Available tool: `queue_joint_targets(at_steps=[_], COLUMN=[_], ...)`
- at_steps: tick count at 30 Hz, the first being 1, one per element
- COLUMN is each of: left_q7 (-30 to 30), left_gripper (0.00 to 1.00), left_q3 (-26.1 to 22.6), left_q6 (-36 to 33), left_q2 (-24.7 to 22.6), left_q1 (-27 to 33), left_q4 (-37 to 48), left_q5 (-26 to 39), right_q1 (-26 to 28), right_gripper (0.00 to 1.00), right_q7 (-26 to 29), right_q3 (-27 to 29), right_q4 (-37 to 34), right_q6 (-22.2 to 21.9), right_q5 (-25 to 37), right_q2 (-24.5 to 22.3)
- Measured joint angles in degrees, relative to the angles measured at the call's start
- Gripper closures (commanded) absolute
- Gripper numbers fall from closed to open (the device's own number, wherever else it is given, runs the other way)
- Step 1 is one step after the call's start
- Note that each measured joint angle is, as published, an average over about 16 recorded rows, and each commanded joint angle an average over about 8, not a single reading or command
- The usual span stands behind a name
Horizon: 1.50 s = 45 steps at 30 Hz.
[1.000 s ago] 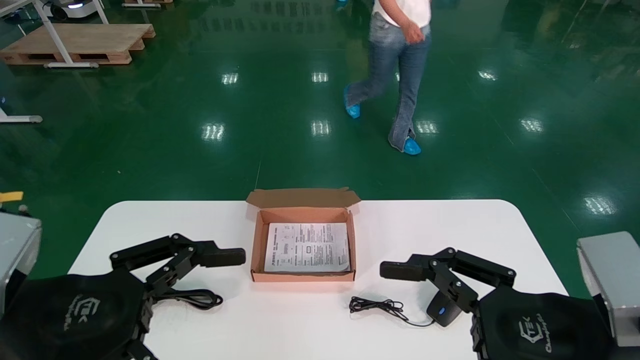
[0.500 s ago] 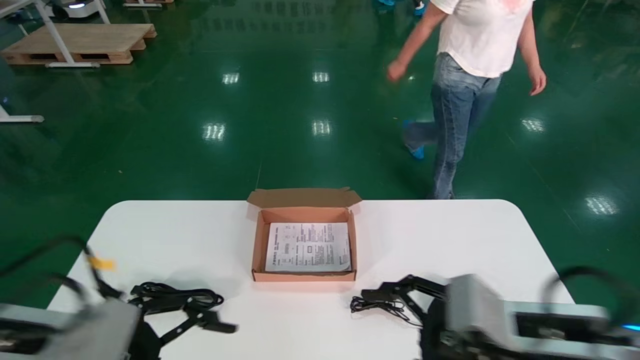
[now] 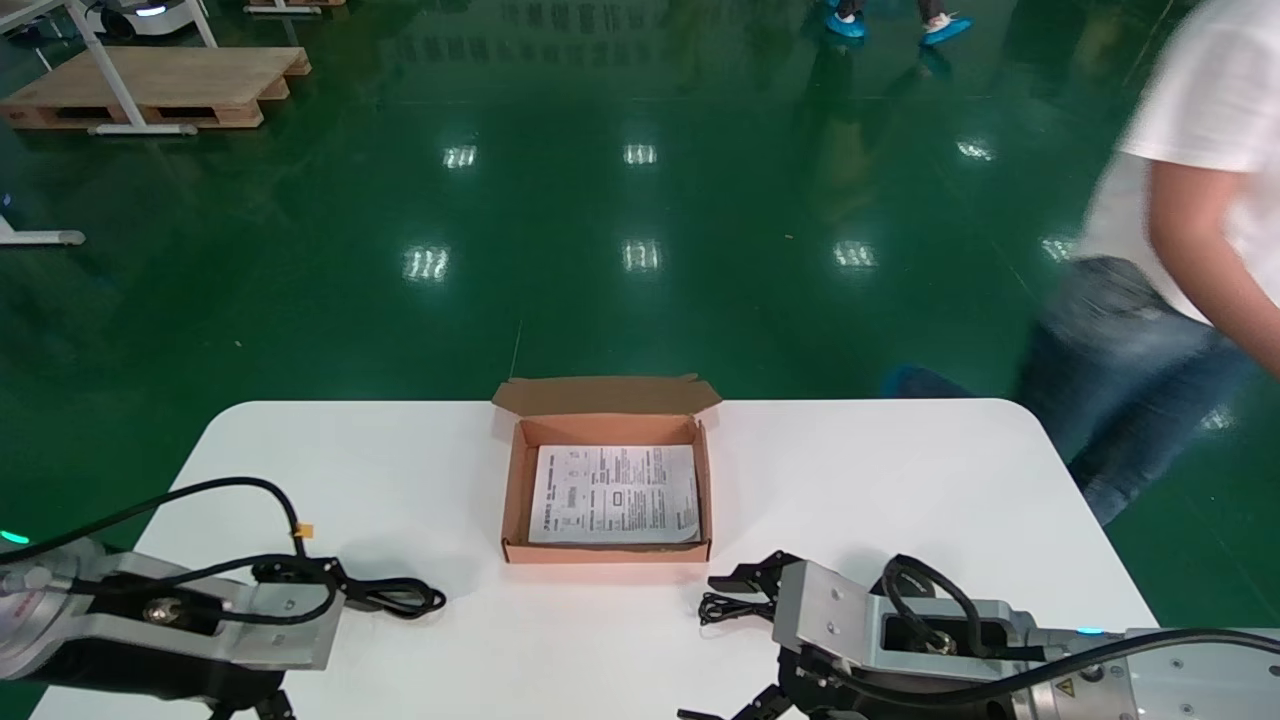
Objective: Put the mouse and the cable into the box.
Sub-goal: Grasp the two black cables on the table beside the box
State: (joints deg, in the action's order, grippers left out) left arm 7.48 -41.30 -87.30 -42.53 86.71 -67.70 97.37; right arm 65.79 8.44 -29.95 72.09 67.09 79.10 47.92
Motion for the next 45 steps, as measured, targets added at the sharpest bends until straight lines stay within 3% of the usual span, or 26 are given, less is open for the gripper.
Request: queue_joint_targets(at_steps=[8, 19, 31, 45], left_q7=[-2.1, -9.6, -15.6, -18.3], left_gripper=[0.0, 0.0, 0.0, 0.0], left_q3=[-1.5, -4.7, -5.4, -5.4], left_q6=[6.3, 22.1, 28.0, 28.4], left_q2=[-2.4, -11.6, -17.8, -20.0], left_q1=[0.1, -0.3, 1.0, 2.5], left_q4=[1.7, 16.3, 30.7, 37.0], left_q5=[7.7, 19.7, 21.0, 20.3], right_q1=[-0.6, 0.0, -0.2, -0.2], right_gripper=[0.0, 0.0, 0.0, 0.0], right_q7=[1.7, 6.0, 6.9, 6.5], right_q3=[-0.2, -0.6, -0.5, -2.6], right_q4=[1.4, 2.7, 3.8, 1.0], right_q6=[-1.5, -5.9, -6.1, -8.9], right_q5=[1.5, 5.9, 6.2, 11.8], right_q2=[0.2, 0.7, -0.1, 2.5])
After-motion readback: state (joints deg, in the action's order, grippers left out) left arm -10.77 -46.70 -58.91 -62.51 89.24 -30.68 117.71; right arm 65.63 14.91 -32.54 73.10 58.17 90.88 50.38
